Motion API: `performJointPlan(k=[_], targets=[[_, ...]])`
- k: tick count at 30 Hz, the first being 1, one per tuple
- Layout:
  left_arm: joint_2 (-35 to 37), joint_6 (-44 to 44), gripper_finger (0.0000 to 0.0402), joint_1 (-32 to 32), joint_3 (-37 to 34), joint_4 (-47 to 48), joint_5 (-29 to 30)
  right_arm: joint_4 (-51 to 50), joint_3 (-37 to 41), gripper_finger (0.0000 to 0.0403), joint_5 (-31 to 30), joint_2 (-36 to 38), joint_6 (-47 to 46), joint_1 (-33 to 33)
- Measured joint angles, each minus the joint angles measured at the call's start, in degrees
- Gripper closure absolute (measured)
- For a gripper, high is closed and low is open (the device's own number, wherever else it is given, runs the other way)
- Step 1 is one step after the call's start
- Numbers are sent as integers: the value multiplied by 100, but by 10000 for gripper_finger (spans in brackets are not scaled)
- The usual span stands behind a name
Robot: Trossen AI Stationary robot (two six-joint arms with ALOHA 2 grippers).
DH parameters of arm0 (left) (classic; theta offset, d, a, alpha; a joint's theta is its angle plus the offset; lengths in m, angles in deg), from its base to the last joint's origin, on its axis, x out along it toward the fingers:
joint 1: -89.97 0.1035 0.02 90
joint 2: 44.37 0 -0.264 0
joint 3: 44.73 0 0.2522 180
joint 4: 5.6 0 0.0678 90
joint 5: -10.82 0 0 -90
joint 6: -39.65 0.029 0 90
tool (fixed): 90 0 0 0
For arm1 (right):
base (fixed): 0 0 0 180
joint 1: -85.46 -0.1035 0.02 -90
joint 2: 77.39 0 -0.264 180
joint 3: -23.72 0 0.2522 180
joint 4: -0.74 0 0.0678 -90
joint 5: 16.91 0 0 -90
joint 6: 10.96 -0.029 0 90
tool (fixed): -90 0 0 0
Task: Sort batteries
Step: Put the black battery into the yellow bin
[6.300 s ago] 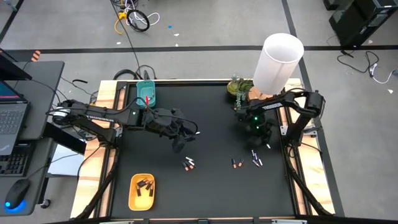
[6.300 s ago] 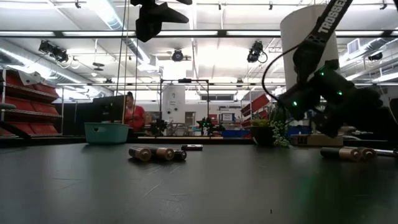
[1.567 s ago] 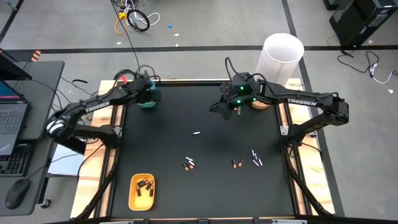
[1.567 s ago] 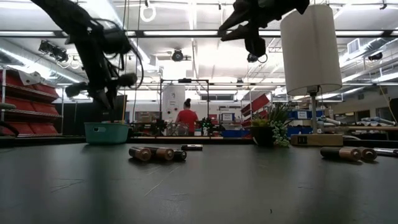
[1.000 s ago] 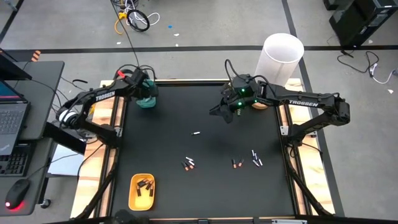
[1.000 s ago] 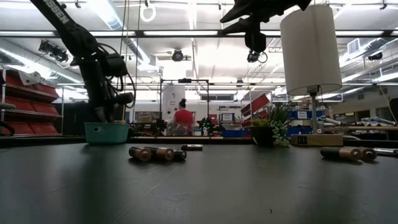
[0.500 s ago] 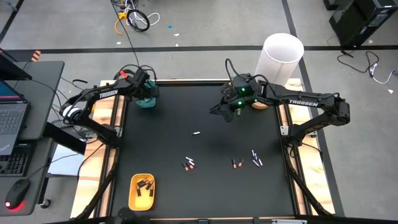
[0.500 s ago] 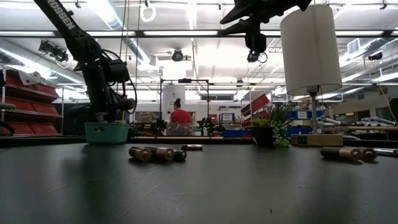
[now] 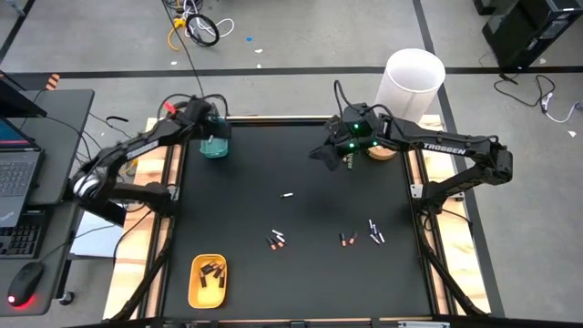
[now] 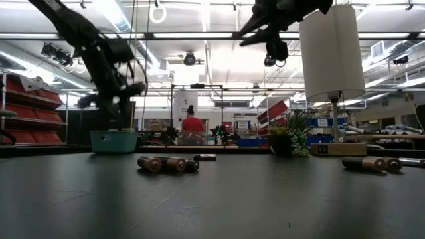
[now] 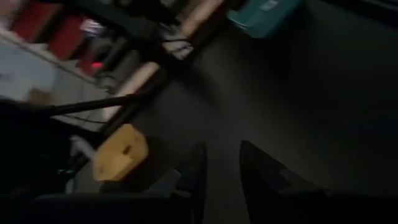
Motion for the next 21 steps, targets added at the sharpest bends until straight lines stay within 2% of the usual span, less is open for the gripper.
performJointPlan(k=[5, 9, 15, 21], targets=[[981, 316, 255, -804, 0, -514, -137, -833, 0, 320, -561, 0, 129, 146], [1400, -357, 255, -1527, 0, -993, -205, -1437, 0, 320, -1172, -51, 390, 195], [1358, -1378, 255, -2477, -1, -1888, -493, -1728, 0, 320, -1398, -487, 290, 438], [1030, -1475, 254, -3454, 0, -2591, -206, -1537, 0, 319, -1422, -1032, 33, 397]])
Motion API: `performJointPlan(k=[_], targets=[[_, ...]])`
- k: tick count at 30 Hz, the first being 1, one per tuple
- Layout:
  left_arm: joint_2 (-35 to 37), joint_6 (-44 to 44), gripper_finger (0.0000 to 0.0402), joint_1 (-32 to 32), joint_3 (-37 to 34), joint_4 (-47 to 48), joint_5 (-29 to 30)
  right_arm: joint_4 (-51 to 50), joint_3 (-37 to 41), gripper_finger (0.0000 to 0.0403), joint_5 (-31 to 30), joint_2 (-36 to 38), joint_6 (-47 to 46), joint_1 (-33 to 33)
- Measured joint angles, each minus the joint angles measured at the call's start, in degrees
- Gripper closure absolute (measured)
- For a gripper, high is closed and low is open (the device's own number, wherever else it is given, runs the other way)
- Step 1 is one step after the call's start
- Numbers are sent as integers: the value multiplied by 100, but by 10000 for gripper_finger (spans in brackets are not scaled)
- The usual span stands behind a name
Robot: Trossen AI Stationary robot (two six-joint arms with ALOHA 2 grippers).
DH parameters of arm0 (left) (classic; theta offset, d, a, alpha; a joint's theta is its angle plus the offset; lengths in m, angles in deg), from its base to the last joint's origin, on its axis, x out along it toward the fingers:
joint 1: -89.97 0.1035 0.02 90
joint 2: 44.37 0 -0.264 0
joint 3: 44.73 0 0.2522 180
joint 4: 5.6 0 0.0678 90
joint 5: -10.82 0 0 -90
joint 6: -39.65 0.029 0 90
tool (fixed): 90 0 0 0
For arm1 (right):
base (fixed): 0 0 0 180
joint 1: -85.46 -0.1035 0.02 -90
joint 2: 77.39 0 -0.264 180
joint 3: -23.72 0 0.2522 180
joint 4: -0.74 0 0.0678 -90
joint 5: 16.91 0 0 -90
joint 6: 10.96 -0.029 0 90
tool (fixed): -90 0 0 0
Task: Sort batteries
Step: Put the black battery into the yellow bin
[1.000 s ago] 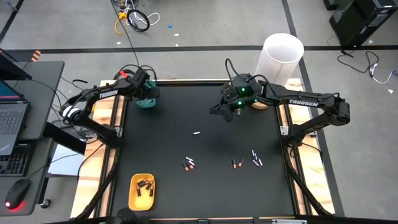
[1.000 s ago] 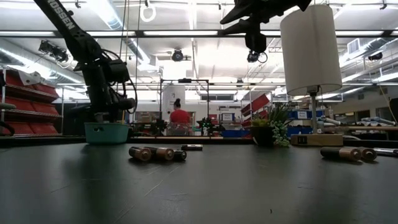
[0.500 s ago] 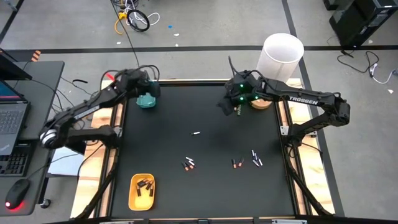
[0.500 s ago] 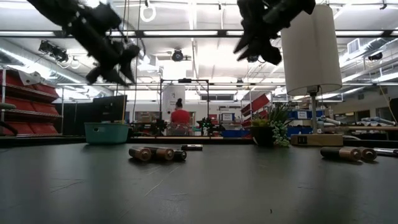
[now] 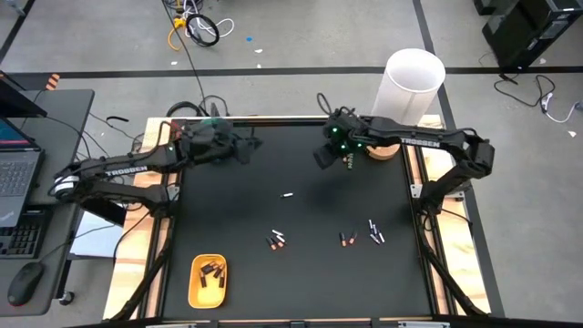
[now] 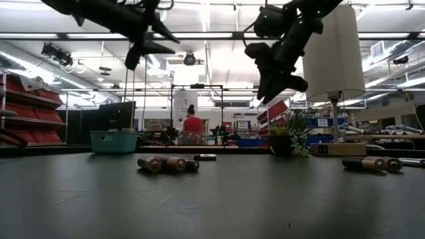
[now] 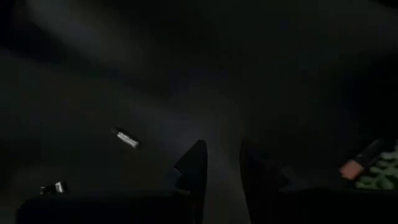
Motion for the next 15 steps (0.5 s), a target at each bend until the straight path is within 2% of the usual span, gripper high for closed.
performJointPlan(k=[7, 15], targets=[[-384, -332, 254, -438, -2, 40, -45, -27, 0, 325, 63, -50, 31, -286], [-1101, -899, 254, -402, -2, -967, 10, -673, -2, 325, -8, -93, 518, -100]])
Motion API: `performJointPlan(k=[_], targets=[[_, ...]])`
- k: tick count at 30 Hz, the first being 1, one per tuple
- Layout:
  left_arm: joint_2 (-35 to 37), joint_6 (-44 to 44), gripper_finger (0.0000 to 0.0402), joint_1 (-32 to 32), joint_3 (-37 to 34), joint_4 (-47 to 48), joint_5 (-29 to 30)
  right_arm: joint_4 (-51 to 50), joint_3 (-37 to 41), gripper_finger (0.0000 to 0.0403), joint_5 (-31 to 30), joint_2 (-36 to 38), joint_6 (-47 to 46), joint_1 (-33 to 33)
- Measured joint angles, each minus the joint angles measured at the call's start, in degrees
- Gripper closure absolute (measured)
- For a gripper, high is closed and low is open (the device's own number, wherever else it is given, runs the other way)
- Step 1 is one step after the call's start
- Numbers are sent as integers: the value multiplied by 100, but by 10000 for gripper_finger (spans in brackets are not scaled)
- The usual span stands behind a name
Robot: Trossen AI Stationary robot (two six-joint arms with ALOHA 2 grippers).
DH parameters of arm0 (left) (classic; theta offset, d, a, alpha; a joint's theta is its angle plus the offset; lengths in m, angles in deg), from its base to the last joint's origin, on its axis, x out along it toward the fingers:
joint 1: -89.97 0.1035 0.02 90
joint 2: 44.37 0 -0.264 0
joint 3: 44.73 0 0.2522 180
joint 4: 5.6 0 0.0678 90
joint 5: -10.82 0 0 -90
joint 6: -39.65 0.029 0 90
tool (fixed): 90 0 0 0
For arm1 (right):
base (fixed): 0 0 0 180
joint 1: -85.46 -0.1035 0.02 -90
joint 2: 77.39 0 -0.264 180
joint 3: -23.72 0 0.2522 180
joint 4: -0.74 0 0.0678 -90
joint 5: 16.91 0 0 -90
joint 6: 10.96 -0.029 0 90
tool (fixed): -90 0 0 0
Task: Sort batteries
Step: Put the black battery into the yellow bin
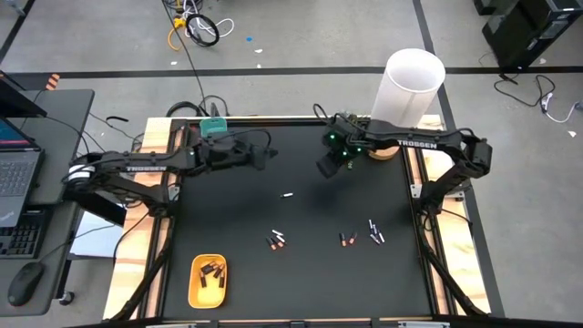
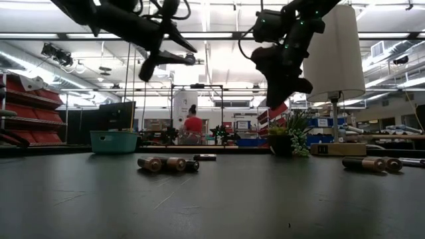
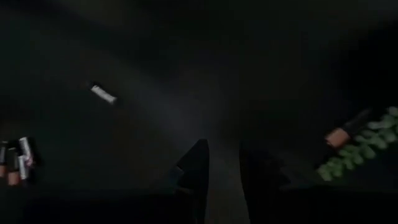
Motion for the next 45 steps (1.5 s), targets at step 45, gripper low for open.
performJointPlan(k=[45], targets=[[-682, 1359, 255, 1584, 922, 710, -3057, 2007, 2446, 317, -3389, 1575, -4606, -951]])
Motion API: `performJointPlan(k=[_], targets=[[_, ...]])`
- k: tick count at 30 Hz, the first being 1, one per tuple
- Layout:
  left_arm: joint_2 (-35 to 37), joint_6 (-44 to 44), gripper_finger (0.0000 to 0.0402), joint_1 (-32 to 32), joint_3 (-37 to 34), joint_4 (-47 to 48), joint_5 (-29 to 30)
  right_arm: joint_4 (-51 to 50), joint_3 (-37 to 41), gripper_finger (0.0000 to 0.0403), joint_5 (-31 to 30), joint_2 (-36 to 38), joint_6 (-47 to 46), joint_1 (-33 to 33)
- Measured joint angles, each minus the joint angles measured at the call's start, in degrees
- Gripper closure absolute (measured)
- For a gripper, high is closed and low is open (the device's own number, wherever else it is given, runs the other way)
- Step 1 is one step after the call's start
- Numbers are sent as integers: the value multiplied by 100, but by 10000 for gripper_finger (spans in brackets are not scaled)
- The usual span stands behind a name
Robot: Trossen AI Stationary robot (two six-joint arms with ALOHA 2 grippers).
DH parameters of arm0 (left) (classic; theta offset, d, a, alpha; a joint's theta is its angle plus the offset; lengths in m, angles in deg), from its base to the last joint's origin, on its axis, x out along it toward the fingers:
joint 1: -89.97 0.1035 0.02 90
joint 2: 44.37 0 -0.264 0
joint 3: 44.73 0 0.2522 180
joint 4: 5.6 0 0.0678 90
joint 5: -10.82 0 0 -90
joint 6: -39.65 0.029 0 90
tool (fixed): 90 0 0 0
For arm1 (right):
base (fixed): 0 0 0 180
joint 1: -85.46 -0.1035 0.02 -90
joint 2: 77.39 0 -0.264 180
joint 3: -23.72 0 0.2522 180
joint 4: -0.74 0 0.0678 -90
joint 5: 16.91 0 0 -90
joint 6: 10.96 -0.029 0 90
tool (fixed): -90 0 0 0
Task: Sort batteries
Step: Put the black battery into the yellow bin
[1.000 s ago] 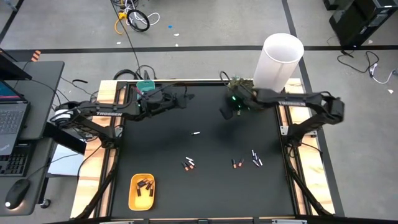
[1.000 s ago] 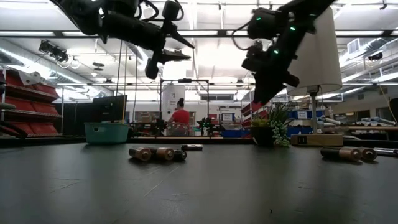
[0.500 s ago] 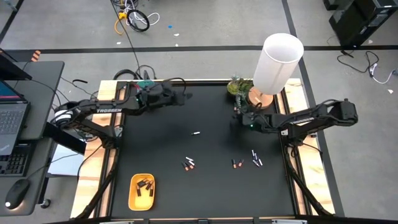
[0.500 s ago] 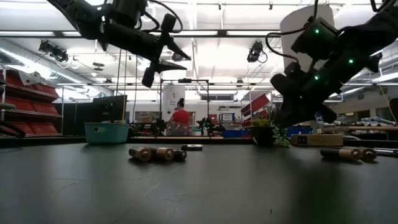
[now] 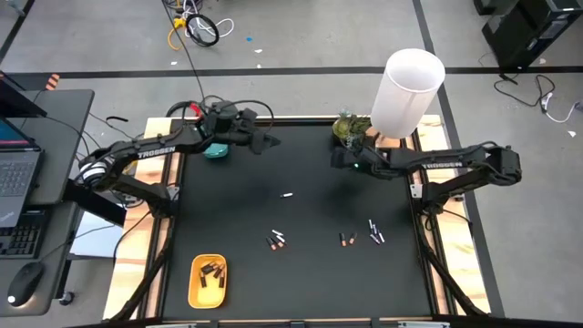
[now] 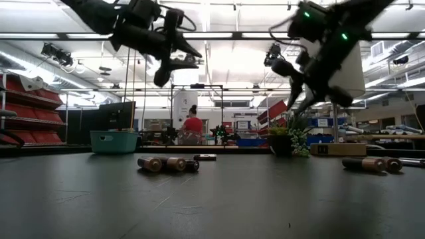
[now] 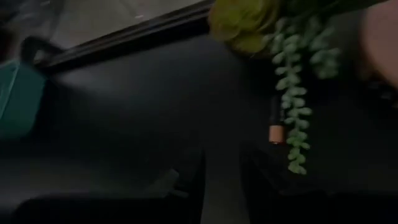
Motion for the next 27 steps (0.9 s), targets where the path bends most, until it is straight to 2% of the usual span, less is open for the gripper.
performJointPlan(k=[5, 7, 12, 17, 21, 27], targets=[[2, 489, 255, -135, 446, 664, -104, -1578, -1233, 321, -183, -786, -596, 31], [2, 637, 255, -146, 557, 729, -110, -1657, -1462, 321, -133, -1160, -605, 5], [2, 687, 255, -121, 643, 520, 111, -1146, -1560, 321, 463, -1831, -467, -59], [4, 687, 255, -134, 645, 106, 506, -855, -1569, 321, 528, -1884, -191, -249], [4, 684, 255, -136, 645, -286, 537, -1004, -1569, 321, 370, -1723, 376, -198], [4, 679, 255, -136, 645, -735, 554, -1265, -1567, 321, 301, -1169, 581, 4]])
